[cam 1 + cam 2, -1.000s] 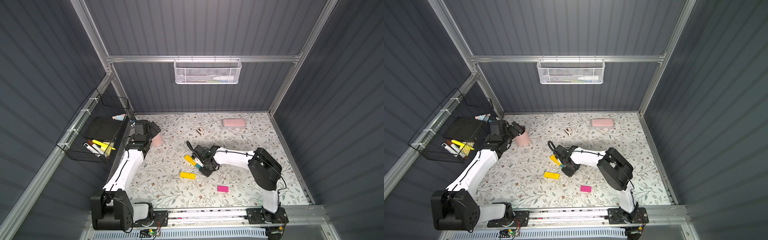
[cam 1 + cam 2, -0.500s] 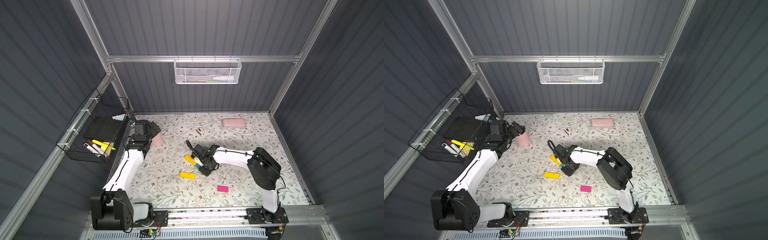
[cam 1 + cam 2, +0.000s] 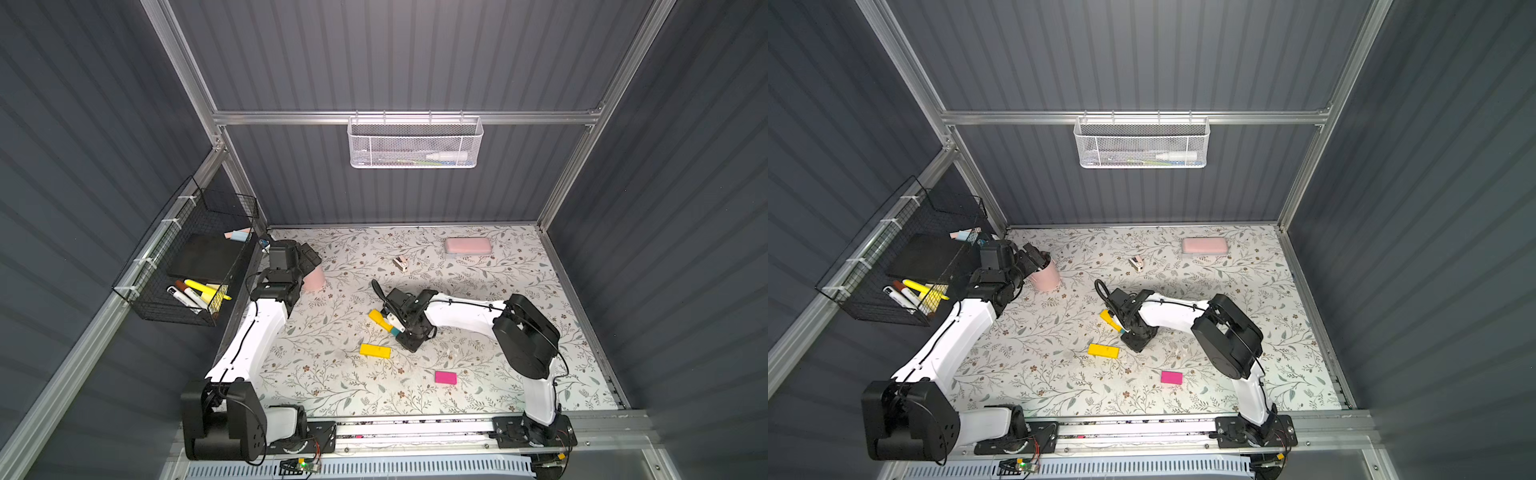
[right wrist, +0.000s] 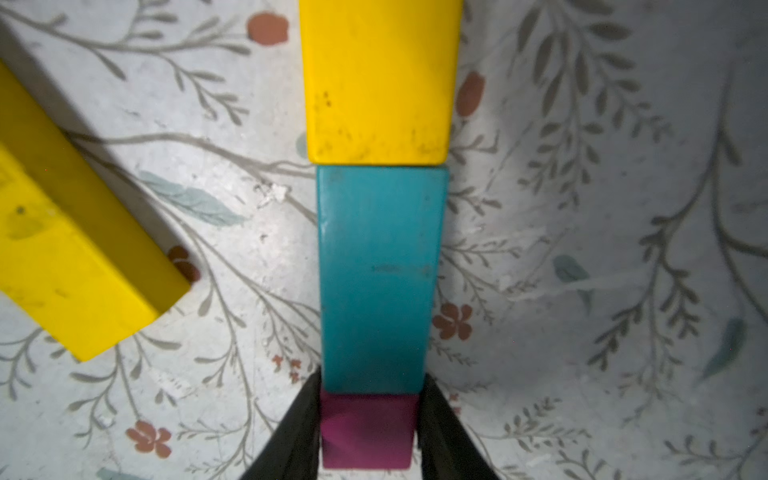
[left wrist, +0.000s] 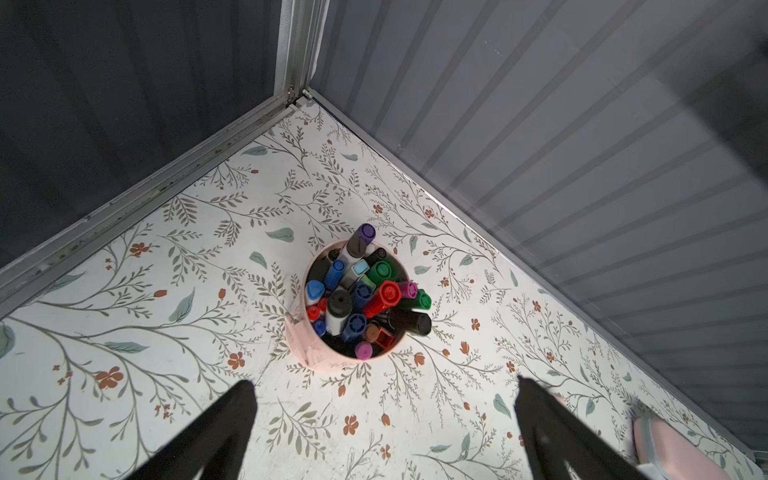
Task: Assemble the letter v with building blocks
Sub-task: Assemble the building block at the center of the board.
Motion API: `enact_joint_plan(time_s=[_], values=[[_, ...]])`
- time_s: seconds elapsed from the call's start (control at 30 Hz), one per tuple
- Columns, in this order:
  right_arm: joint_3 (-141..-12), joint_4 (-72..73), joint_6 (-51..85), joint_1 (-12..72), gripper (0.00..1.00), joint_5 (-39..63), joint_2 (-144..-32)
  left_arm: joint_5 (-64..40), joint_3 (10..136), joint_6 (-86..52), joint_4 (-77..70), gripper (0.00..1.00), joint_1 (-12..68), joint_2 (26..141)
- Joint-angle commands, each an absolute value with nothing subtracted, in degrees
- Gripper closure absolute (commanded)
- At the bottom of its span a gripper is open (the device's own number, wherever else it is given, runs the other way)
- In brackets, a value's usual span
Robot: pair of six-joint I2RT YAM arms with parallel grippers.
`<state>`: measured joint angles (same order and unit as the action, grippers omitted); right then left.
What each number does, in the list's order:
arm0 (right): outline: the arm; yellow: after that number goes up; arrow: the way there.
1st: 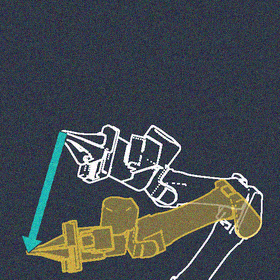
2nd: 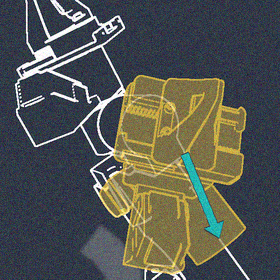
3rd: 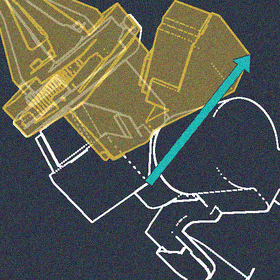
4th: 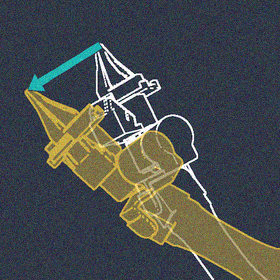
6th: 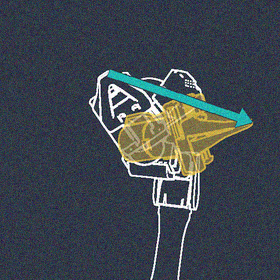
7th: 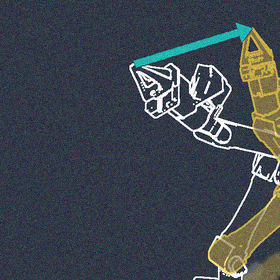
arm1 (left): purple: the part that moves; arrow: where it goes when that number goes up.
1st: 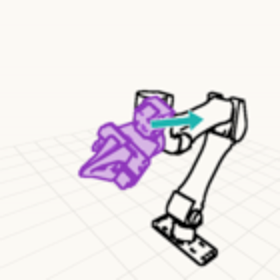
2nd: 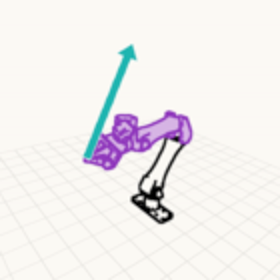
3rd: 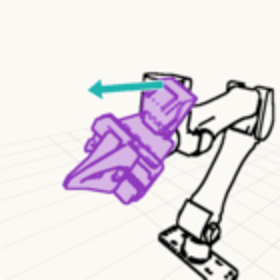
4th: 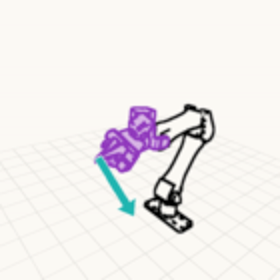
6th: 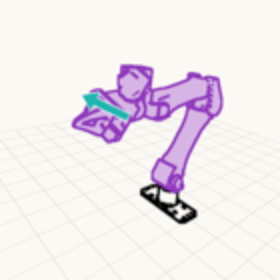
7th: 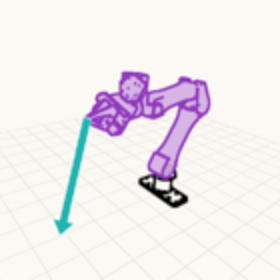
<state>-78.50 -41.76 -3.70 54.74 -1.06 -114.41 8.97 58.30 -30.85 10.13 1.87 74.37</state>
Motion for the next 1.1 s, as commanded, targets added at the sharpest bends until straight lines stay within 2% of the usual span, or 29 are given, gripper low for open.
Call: enact_joint_plan(time_s=[0.0,0.23,0.4,1.07], values=[[-78.69,-43.2,-4.48,54.62,0.58,-0.18,-116.08,9.67,57.76,-30.15,10.11,0.01,1.58,74.18],[-78.69,-43.66,-4.22,54.66,0.49,-1.05,-115.16,9.67,57.9,-30.15,10.11,0.0,1.54,74.09],[-78.45,-44.27,-3.62,54.6,0.36,-2.19,-113.34,9.76,57.88,-30.15,10.18,0.0,1.56,74.0],[-72.81,-46.1,2.42,55.05,0.01,-2.35,-100.27,8.53,57.72,-30.23,9.75,0.01,1.58,74.17]])
